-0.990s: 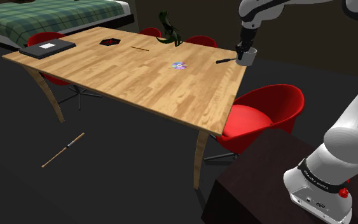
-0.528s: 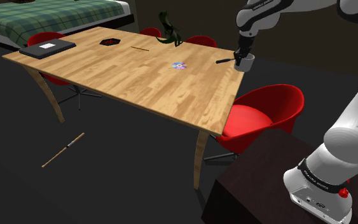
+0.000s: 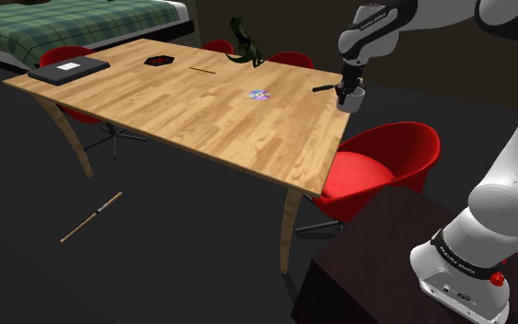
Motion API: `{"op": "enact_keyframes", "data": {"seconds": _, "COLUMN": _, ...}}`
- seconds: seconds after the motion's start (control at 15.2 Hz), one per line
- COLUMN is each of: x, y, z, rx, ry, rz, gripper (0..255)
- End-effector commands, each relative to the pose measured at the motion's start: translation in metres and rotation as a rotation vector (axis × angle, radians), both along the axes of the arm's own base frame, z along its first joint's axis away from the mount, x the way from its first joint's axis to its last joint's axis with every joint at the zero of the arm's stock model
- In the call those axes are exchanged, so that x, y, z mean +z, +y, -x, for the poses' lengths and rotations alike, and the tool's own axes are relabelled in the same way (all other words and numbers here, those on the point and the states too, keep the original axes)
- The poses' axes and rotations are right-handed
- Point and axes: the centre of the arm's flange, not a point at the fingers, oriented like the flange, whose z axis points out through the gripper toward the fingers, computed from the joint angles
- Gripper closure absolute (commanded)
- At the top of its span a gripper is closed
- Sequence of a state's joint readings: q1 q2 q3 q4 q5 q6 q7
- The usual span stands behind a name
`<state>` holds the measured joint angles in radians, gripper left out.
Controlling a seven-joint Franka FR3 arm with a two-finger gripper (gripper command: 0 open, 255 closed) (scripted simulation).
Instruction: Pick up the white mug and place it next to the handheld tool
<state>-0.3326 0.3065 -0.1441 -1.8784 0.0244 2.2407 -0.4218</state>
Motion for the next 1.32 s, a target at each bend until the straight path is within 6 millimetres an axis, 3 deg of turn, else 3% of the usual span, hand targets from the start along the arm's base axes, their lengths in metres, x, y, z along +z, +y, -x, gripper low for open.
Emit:
{"op": "enact_keyframes", "data": {"seconds": 0.0, "x": -0.009, "y": 0.000, "z": 0.000, "rx": 0.000, "ry": -0.001, "rz": 0.000, "gripper": 255}}
{"op": "enact_keyframes", "data": {"seconds": 0.46, "x": -0.009, "y": 0.000, "z": 0.000, "rx": 0.000, "ry": -0.001, "rz": 0.000, "gripper": 255}}
{"op": "enact_keyframes", "data": {"seconds": 0.53, "x": -0.009, "y": 0.000, "z": 0.000, "rx": 0.000, "ry": -0.001, "rz": 0.000, "gripper": 0}}
{"op": "enact_keyframes", "data": {"seconds": 0.86, "x": -0.009, "y": 0.000, "z": 0.000, "rx": 0.000, "ry": -0.001, "rz": 0.000, "gripper": 0}}
{"op": "enact_keyframes", "data": {"seconds": 1.12, "x": 0.041, "y": 0.003, "z": 0.002, "rx": 0.000, "ry": -0.001, "rz": 0.000, "gripper": 0}}
{"op": "enact_keyframes", "data": {"seconds": 1.25, "x": 0.041, "y": 0.003, "z": 0.002, "rx": 0.000, "ry": -0.001, "rz": 0.000, "gripper": 0}}
